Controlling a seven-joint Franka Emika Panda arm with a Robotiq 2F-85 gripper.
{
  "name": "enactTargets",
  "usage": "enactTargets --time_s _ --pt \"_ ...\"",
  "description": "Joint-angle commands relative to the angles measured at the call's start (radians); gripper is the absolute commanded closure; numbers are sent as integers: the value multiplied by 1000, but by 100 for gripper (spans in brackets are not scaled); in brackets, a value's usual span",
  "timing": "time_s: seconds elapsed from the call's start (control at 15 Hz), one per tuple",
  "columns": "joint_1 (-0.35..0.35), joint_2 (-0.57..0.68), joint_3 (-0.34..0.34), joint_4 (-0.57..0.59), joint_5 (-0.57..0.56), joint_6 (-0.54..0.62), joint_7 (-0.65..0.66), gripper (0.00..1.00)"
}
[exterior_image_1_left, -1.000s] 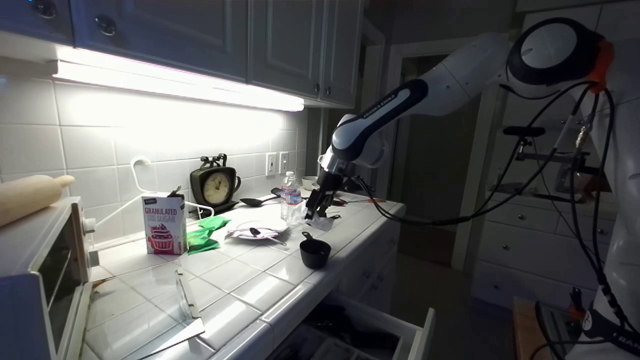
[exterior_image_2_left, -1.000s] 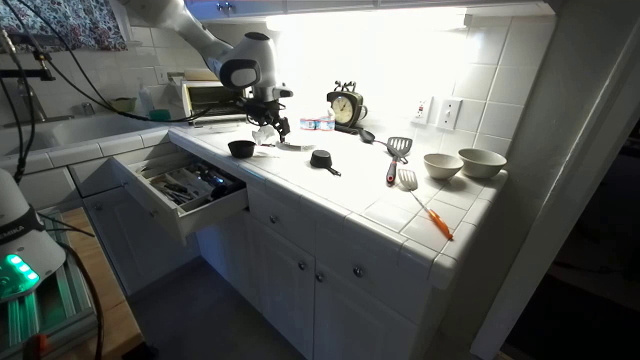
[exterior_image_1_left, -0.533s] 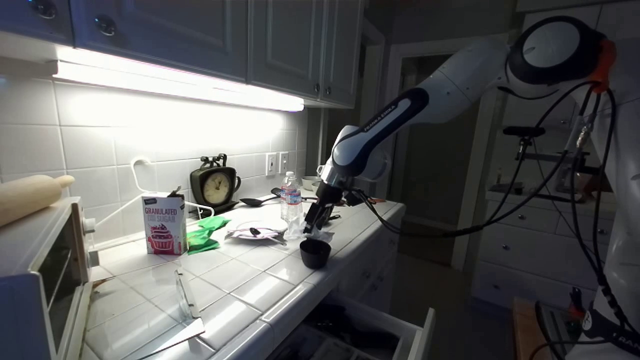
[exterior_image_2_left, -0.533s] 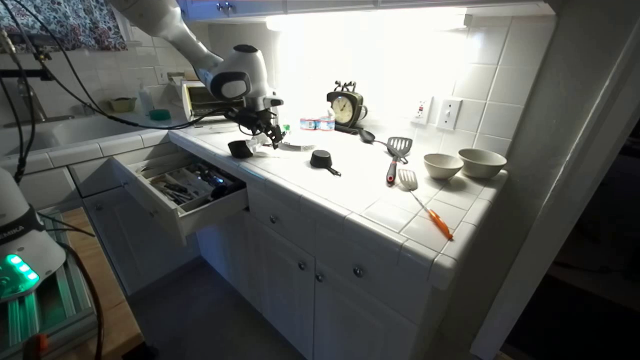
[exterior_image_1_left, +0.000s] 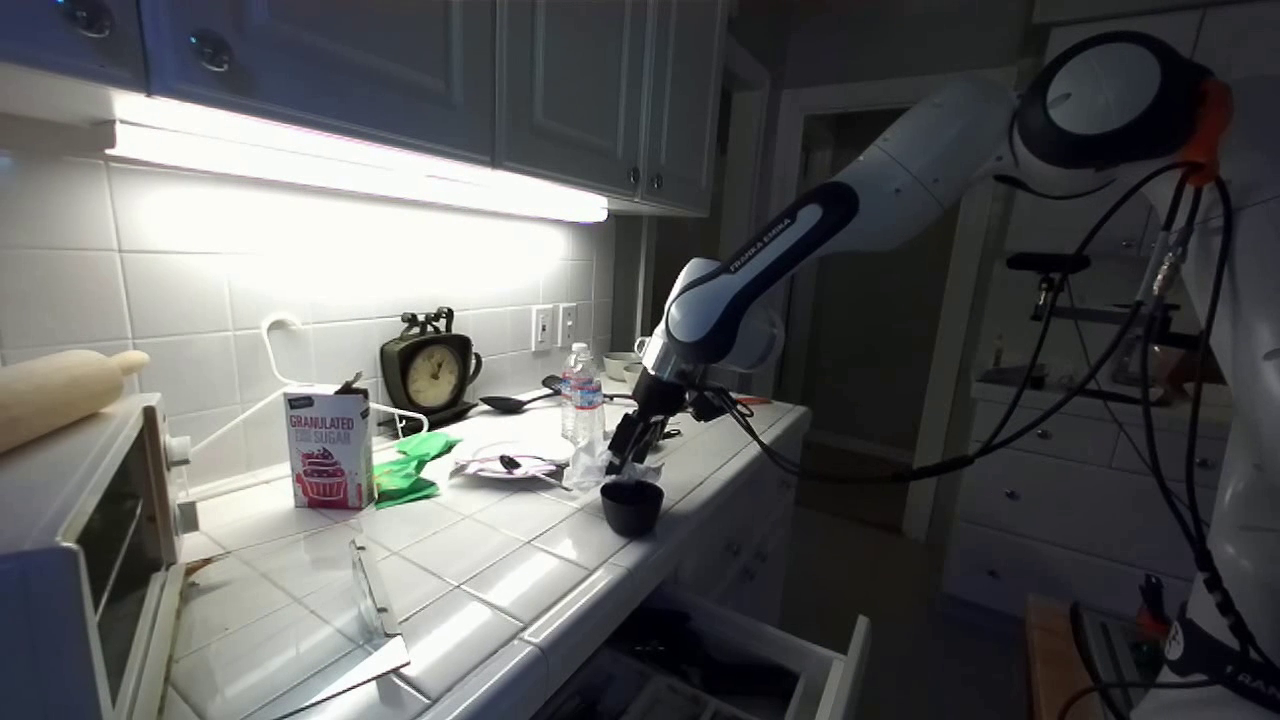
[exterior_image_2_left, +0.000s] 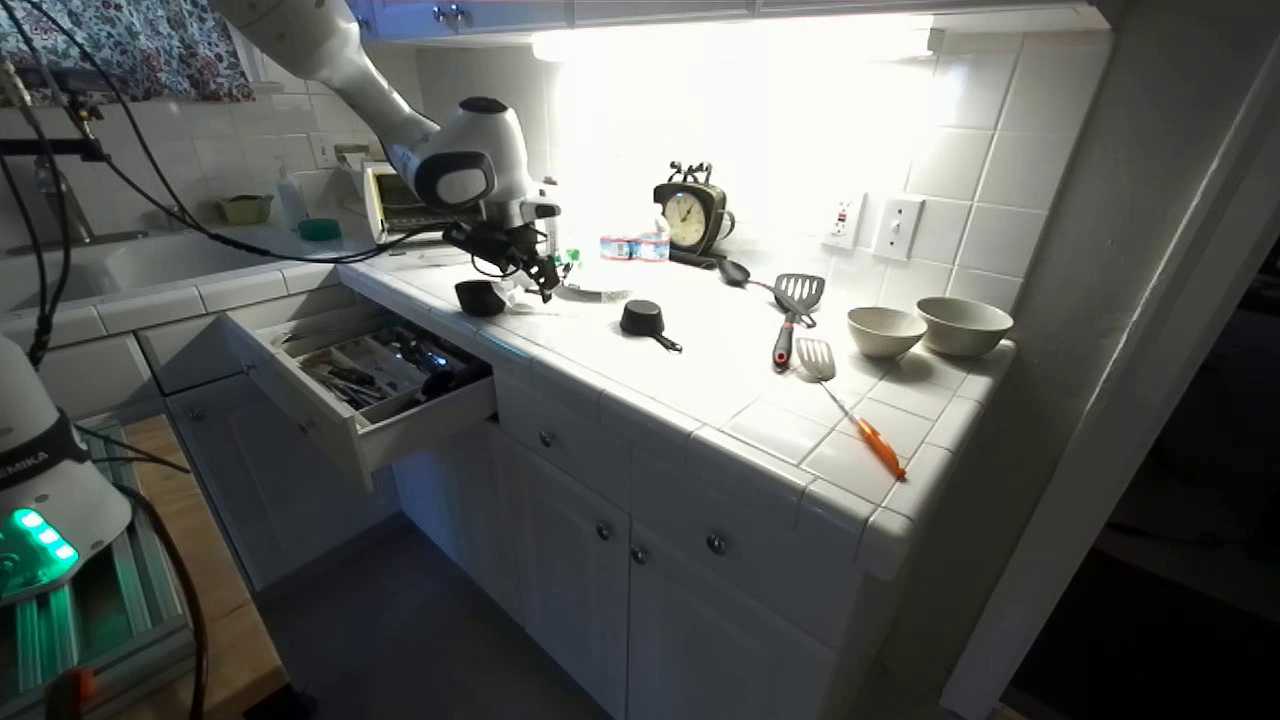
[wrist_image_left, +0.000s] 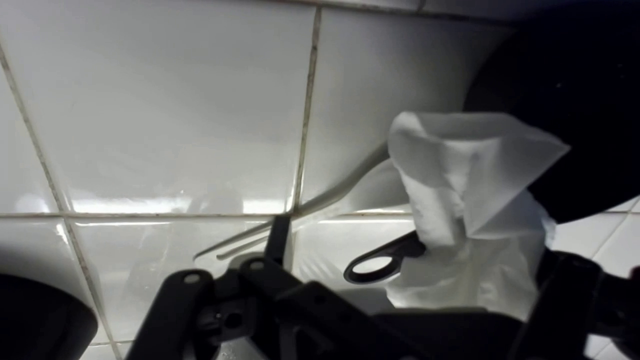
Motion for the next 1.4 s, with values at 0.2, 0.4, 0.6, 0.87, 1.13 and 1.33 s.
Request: enactTargets --time_s 0.2,0.4,0.6,0.87,1.13,1.33 --pt "-6 -33 32 -37 44 28 -9 0" --pt "-7 -67 42 -53 54 23 -11 0" --pt "-8 -94 43 -59 60 9 -12 0" --pt "3 -152 19 -97 32 -53 -14 0" --pt "32 -179 -26 -114 -21 -184 -15 0" --pt "61 -176 -65 -117 -73 -242 2 0"
